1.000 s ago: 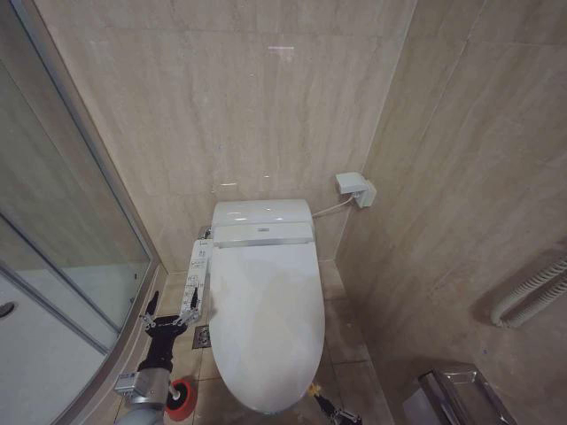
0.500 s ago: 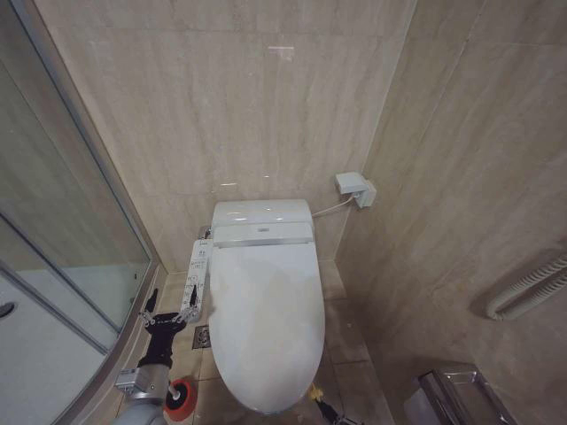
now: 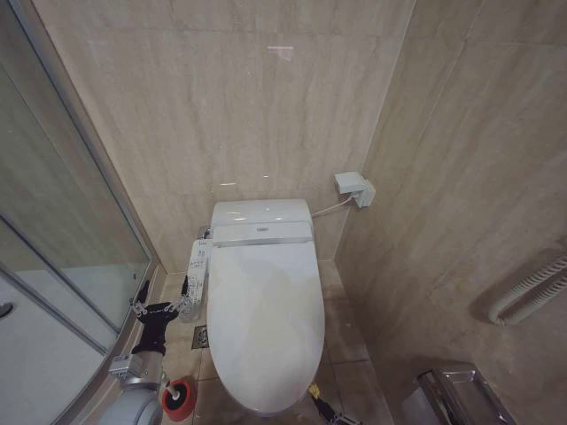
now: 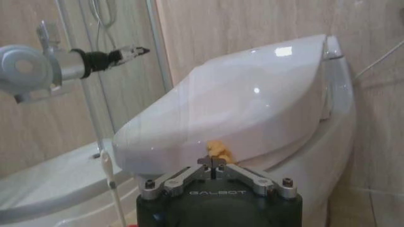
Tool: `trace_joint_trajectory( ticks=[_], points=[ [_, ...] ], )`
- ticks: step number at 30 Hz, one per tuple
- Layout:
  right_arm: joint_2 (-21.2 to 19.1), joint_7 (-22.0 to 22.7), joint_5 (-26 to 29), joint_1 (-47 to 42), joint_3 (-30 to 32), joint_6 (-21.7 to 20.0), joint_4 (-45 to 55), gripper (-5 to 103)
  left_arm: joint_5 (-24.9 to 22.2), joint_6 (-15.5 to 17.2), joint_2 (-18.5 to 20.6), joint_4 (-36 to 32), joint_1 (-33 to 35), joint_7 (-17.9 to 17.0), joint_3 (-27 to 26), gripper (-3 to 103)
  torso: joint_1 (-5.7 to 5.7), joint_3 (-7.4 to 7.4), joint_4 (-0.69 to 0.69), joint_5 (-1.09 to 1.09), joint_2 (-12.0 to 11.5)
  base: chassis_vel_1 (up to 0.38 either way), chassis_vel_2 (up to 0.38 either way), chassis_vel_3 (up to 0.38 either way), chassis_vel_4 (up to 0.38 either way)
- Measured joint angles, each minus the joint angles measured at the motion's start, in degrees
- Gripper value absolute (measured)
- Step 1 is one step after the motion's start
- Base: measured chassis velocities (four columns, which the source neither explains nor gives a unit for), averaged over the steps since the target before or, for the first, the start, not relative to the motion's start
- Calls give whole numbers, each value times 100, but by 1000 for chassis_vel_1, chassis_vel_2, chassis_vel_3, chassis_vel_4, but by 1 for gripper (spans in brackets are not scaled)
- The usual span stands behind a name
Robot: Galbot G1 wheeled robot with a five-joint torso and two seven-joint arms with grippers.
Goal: Open the toilet lid, clean the toilet bowl with a toilet brush, close the toilet lid, and flush.
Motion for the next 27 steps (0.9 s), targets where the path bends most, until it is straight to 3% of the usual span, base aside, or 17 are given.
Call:
trace_joint_trajectory(
  ticks=[27],
  points=[
    [-89,322,800,20,303,56,1203,0,-48,14,45,154,-93,-45,-120,100,-1,0,-2,0,1,0,0,0,0]
  ],
)
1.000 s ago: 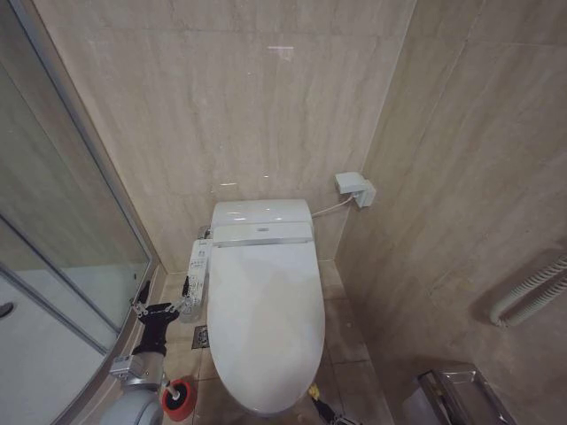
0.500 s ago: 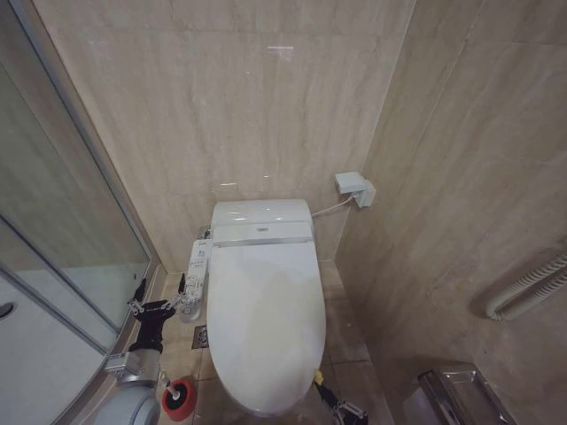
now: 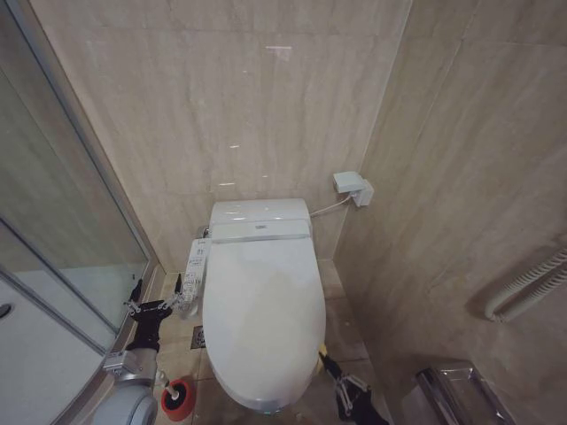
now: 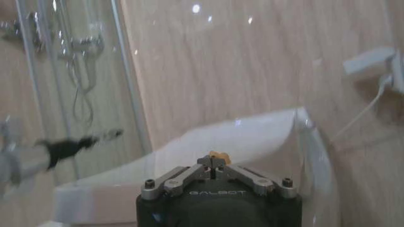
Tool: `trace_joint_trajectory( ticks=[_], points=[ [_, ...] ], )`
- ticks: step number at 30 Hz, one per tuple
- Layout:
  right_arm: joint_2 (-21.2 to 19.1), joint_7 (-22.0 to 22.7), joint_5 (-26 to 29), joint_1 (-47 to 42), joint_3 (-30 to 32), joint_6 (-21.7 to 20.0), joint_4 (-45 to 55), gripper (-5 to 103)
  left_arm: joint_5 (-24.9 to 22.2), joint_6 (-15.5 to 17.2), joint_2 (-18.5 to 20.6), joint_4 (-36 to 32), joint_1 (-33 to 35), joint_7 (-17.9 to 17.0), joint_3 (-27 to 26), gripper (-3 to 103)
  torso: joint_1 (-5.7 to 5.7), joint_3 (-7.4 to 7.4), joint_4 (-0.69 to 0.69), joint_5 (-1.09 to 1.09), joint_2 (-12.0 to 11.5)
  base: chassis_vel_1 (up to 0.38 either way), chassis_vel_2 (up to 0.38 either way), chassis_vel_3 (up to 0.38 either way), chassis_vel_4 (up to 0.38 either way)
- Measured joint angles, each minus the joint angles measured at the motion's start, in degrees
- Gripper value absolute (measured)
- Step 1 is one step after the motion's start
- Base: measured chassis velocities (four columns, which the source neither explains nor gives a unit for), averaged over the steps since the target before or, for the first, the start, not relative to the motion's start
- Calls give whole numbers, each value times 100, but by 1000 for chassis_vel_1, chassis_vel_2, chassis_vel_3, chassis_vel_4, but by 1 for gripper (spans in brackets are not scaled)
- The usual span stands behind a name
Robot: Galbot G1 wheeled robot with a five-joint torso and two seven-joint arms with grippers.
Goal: Open the toilet lid, clean the toilet bowl with a toilet brush, close the toilet lid, and flush.
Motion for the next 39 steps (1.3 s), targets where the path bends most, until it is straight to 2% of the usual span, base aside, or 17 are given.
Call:
trace_joint_trajectory(
  ticks=[9,18,22,39],
  points=[
    [-11,217,213,203,324,-62,559,0,22,3,-10,77,-27,-2,24,100,0,-1,5,1,1,0,0,0,0],
    [-73,387,533,602,725,-413,932,0,39,7,-20,118,-36,-3,64,100,0,0,6,1,0,0,0,0,0],
    [-152,532,743,1038,900,-632,1028,0,40,9,20,129,-36,-4,45,100,1,0,6,1,-1,0,0,0,0],
    [-89,938,1213,2899,656,-1214,566,0,46,70,55,10,149,-40,-91,100,2,1,4,1,-1,0,0,0,0]
  ],
)
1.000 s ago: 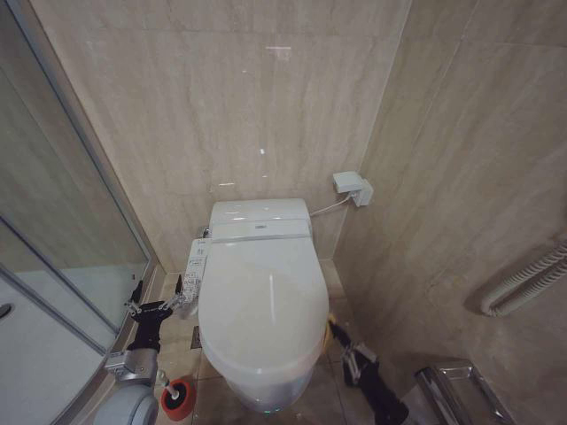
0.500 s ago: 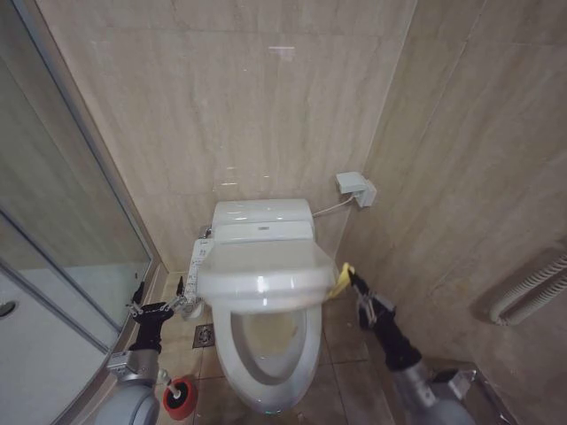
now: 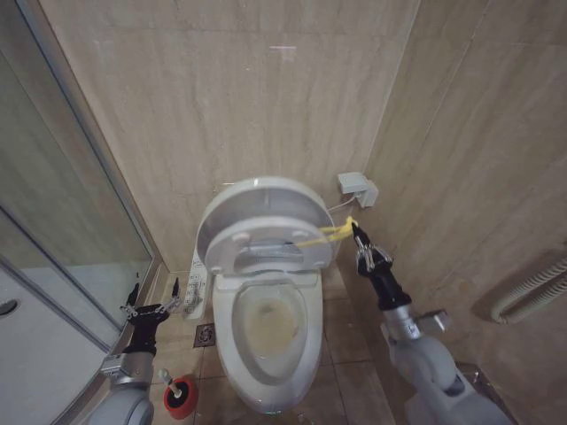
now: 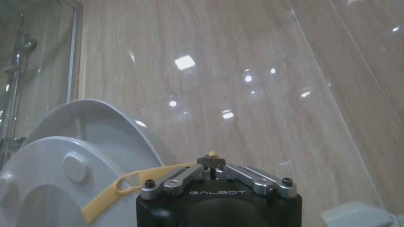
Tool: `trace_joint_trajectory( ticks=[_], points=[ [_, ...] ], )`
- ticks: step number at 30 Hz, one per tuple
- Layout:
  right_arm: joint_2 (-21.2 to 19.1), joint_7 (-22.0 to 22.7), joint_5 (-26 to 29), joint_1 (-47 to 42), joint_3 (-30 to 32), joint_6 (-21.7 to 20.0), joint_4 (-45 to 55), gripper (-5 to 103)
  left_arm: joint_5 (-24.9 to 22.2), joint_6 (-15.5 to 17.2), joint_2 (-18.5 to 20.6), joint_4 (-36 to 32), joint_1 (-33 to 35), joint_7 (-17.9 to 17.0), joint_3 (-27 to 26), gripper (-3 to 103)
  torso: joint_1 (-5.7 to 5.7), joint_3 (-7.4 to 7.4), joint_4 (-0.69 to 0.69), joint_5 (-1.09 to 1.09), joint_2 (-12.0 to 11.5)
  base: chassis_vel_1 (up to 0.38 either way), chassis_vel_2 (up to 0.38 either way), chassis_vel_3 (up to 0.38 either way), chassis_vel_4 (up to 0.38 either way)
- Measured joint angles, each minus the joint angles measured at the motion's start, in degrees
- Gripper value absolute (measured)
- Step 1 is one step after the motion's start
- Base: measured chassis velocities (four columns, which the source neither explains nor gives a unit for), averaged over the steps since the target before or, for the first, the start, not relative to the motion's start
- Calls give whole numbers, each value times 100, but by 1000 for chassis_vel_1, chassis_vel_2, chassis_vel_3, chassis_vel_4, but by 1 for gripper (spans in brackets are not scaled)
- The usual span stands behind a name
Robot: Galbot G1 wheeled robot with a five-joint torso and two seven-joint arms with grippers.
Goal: Open the toilet lid, clean the toilet bowl with a toilet brush, close the toilet lid, and flush.
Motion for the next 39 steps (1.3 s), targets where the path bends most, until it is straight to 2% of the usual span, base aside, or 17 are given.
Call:
trace_joint_trajectory(
  ticks=[7,16,23,39],
  points=[
    [15,35,263,878,-127,-154,-404,0,62,-4,-79,-13,86,-7,-25,100,0,0,3,0,0,0,0,0,0],
    [81,-4,967,2363,-561,-203,-1642,0,117,-21,-165,-40,233,-9,-55,100,0,0,4,0,0,0,0,0,0],
    [217,-408,1109,3382,-984,-162,-2750,0,130,-46,-203,20,247,-6,-44,100,-1,0,-3,0,0,0,0,0,0],
    [346,-955,1381,4040,-1354,-110,-3807,0,91,-65,-143,-19,296,-8,-117,100,-2,-1,-1,0,1,0,0,0,0]
  ],
)
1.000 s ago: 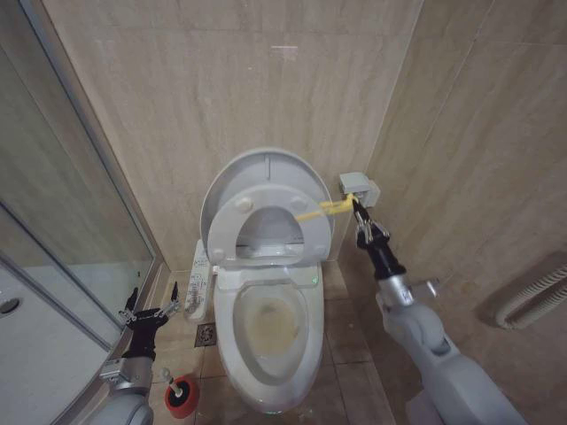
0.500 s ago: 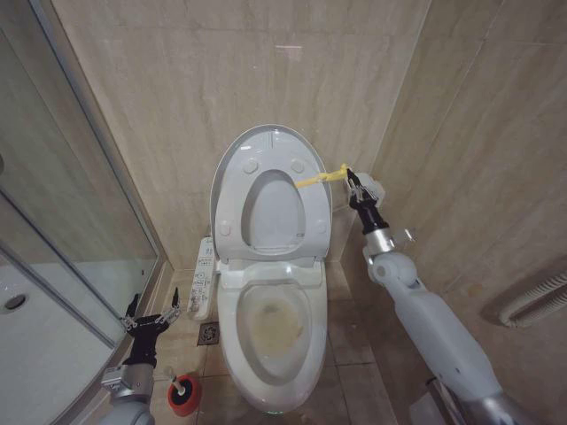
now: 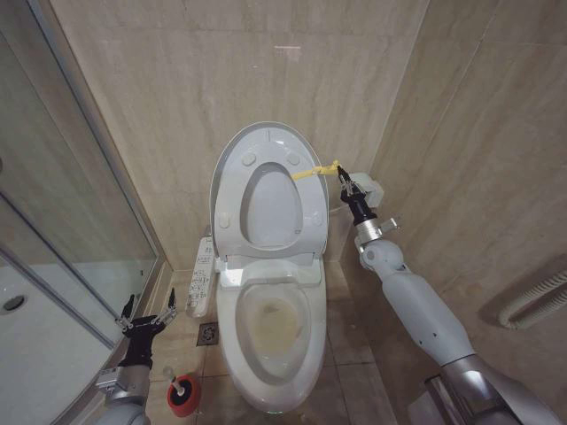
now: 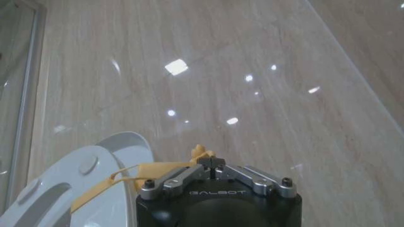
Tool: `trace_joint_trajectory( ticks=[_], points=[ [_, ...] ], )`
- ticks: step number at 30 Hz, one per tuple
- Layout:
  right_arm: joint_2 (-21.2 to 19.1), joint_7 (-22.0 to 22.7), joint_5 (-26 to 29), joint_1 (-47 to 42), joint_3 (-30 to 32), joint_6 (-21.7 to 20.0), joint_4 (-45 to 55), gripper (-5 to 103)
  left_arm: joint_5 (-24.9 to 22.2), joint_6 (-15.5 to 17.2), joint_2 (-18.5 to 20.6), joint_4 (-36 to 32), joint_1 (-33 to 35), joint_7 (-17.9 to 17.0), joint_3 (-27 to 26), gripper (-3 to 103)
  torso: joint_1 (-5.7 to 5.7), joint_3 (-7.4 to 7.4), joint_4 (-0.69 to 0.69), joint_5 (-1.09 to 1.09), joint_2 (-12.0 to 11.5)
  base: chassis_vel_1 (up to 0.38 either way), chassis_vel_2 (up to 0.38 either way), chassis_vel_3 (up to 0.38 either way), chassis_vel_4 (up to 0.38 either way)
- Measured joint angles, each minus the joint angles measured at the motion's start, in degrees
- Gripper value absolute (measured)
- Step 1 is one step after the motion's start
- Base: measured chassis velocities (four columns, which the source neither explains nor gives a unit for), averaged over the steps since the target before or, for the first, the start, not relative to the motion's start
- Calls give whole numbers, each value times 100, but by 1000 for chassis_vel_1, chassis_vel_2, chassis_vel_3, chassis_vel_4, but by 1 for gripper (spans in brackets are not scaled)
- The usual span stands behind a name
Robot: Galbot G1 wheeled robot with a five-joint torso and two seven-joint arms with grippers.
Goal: Open the toilet lid, clean the toilet bowl with a toilet brush, close the toilet lid, and flush.
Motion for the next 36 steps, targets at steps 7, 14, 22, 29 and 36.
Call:
trace_joint_trajectory(
  ticks=[7,14,22,29,36],
  points=[
    [-84,-215,148,-80,2,-11,86,0,0,-8,-6,-39,42,0,-9,100,0,0,-2,2,0,0,0,0,0],
    [-199,-370,257,-239,57,-15,218,31,12,-10,-39,-92,93,1,-9,100,1,1,-10,3,-1,-11,-16,-6,-12],
    [-213,-462,272,-416,96,-9,403,31,15,-11,-51,-131,126,0,-10,100,1,1,0,1,0,0,0,0,0],
    [-256,-467,262,-597,234,8,525,85,19,-11,-52,-135,121,0,8,100,1,1,0,1,-1,0,0,0,0],
    [-359,-443,343,-849,364,46,816,85,19,-10,-43,-144,112,1,11,100,1,1,1,1,-1,0,0,0,0]
  ],
)
